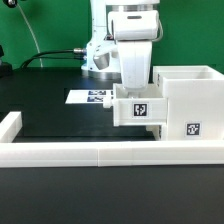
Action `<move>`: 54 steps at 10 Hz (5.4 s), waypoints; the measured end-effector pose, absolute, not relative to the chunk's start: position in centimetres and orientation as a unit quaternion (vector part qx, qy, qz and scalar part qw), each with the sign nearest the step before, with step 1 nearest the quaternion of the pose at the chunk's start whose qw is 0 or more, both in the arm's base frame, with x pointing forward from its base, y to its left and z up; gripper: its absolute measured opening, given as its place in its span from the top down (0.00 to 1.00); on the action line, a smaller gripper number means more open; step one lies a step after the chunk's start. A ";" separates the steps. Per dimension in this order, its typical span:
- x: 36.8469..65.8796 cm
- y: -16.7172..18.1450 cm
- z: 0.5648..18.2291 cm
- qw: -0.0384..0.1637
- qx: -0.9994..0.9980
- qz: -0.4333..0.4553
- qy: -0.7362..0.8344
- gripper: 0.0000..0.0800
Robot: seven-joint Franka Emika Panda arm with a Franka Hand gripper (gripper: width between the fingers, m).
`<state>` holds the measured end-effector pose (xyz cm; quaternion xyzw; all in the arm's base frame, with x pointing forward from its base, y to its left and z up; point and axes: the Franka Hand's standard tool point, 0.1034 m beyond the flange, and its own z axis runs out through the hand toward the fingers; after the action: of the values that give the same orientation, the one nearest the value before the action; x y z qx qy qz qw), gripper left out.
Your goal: Assemble drawer
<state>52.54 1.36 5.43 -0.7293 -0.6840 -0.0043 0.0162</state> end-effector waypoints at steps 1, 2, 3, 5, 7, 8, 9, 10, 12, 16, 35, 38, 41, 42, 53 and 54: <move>52.7 1.6 5.4 0.016 -0.727 -0.005 -0.687 0.95; 52.7 1.6 5.4 0.015 -0.723 -0.004 -0.690 0.95; 52.7 1.5 5.4 0.013 -0.722 -0.003 -0.692 0.95; 52.7 1.5 5.4 0.012 -0.721 -0.002 -0.692 0.95; 52.7 1.0 5.4 0.010 -0.732 -0.013 -0.681 0.95; 52.6 1.0 5.4 0.010 -0.732 -0.012 -0.681 0.95; 52.6 1.0 5.3 0.010 -0.729 -0.012 -0.685 0.95; 52.6 1.0 5.3 0.008 -0.716 -0.011 -0.698 0.95; 52.6 1.2 5.3 0.006 -0.712 -0.012 -0.702 0.95; 52.7 1.2 5.4 0.004 -0.707 -0.008 -0.707 0.95; 52.3 1.7 4.9 0.002 -0.747 -0.021 -0.664 0.95; 52.2 1.5 4.8 0.004 -0.754 -0.018 -0.657 0.95; 52.1 0.5 4.7 0.004 -0.753 -0.016 -0.658 0.95; 51.8 -0.7 4.5 0.004 -0.747 -0.013 -0.665 0.95; 49.2 -3.2 1.7 0.030 -0.749 0.005 -0.662 0.58; 49.2 -3.2 1.7 0.030 -0.749 0.005 -0.662 0.58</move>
Offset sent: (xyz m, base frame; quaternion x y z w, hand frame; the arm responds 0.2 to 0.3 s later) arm -0.0011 0.0065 -0.0039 0.0174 -0.0273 -0.0871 0.9957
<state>49.22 -3.25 1.69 -0.7490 -0.6619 0.0053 0.0302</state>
